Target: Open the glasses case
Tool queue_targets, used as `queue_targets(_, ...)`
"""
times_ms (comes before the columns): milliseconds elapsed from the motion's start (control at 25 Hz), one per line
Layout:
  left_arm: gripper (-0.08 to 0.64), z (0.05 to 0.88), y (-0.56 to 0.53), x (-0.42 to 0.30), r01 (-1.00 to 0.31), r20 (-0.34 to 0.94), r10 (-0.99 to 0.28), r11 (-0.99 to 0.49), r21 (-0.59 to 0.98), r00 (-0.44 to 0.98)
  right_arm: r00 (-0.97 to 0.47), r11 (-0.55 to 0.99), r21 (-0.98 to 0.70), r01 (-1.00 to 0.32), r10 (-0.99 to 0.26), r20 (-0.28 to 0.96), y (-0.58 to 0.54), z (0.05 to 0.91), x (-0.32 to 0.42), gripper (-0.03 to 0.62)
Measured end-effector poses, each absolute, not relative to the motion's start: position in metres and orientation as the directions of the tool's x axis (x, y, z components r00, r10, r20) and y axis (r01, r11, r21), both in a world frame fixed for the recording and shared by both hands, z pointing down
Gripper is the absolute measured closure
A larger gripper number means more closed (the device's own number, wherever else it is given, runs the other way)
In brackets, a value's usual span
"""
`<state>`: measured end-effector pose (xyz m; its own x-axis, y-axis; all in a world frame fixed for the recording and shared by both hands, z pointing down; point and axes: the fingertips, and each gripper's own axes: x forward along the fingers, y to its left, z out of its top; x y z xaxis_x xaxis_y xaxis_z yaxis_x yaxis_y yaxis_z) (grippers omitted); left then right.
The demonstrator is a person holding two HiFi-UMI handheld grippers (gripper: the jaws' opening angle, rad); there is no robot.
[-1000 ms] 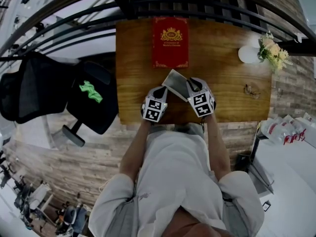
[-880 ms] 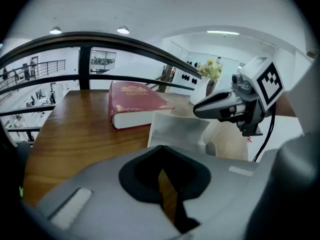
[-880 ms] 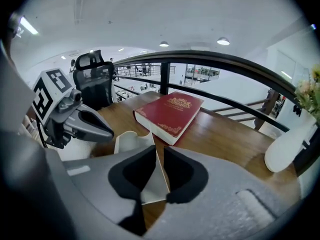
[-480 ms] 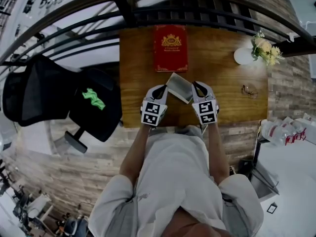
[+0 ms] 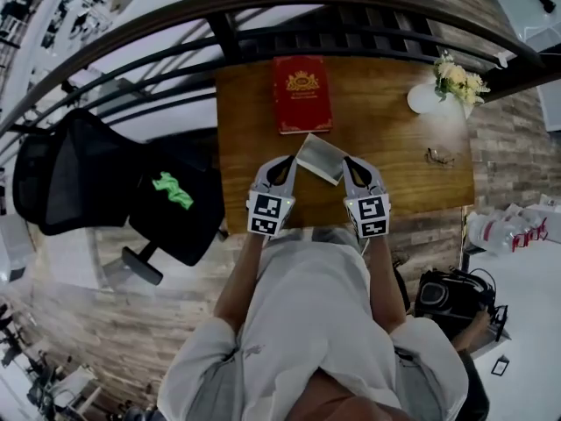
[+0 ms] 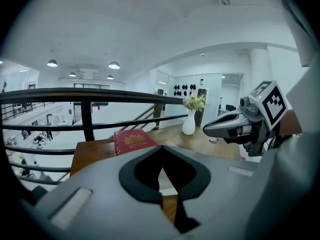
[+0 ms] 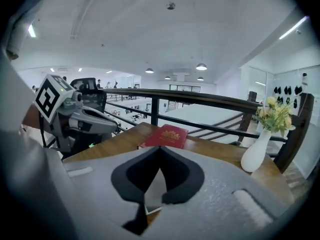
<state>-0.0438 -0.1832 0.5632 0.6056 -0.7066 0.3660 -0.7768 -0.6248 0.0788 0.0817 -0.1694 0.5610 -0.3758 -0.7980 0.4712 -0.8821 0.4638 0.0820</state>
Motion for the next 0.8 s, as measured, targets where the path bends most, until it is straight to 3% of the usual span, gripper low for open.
queue_targets(800, 0.54, 0.559, -0.166, -0.048, -0.752, 0.338, -0.69, -0.652, 0.094, 0.64, -0.347, 0.435, 0.093, -0.896, -0.815, 0.465, -0.146, 0.554, 0.073, 0.591)
